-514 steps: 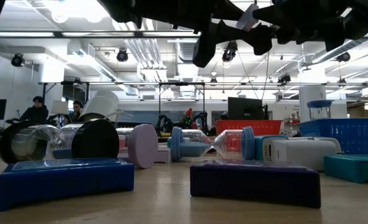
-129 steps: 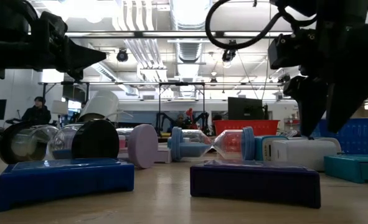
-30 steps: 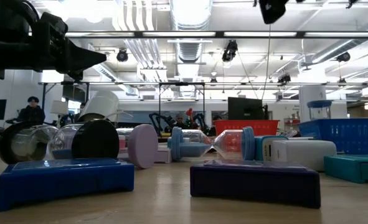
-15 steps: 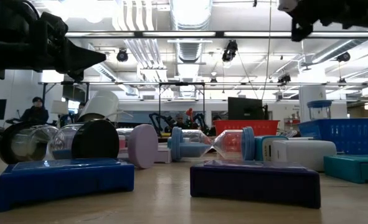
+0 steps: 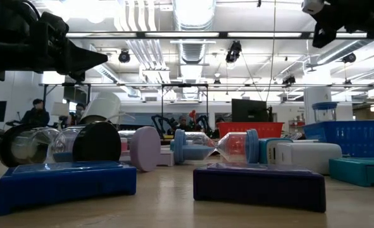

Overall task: Pick & Place Office items
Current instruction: Put the right black and white charger adapter into the black bin

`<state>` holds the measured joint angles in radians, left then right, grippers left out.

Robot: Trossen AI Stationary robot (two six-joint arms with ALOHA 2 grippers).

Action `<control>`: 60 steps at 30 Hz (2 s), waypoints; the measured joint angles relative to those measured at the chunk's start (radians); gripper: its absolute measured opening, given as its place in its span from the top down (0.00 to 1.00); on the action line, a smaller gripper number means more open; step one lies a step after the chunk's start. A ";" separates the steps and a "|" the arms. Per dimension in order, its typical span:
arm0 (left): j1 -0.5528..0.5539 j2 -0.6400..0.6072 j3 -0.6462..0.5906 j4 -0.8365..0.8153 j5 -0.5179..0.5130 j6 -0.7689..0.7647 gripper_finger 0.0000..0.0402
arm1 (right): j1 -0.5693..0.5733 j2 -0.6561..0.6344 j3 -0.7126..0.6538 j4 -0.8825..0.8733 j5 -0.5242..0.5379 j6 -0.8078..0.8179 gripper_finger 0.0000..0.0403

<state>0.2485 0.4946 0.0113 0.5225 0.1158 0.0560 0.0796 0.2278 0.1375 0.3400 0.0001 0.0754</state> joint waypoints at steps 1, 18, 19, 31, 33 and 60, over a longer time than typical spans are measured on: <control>0.000 0.000 0.000 0.000 0.000 0.003 0.99 | 0.000 -0.008 -0.005 0.000 0.006 -0.001 0.70; 0.000 0.000 0.025 0.000 -0.008 0.084 0.99 | -0.048 -0.038 0.010 -0.255 0.101 0.017 0.70; 0.000 0.000 0.027 0.001 -0.011 0.086 0.99 | -0.048 -0.038 0.008 -0.256 0.101 0.018 0.70; 0.000 0.000 0.030 0.000 -0.011 0.122 0.99 | -0.048 -0.036 0.006 -0.256 0.100 0.030 0.70; 0.000 0.000 0.030 0.000 -0.011 0.128 0.99 | -0.048 -0.036 0.005 -0.256 0.100 0.030 0.70; -0.026 0.142 0.142 0.009 -0.058 0.065 0.93 | -0.047 0.262 0.004 0.103 0.097 0.094 0.68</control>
<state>0.2224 0.6366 0.1532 0.5312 0.0576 0.1213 0.0322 0.4902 0.1419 0.4435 0.0971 0.1693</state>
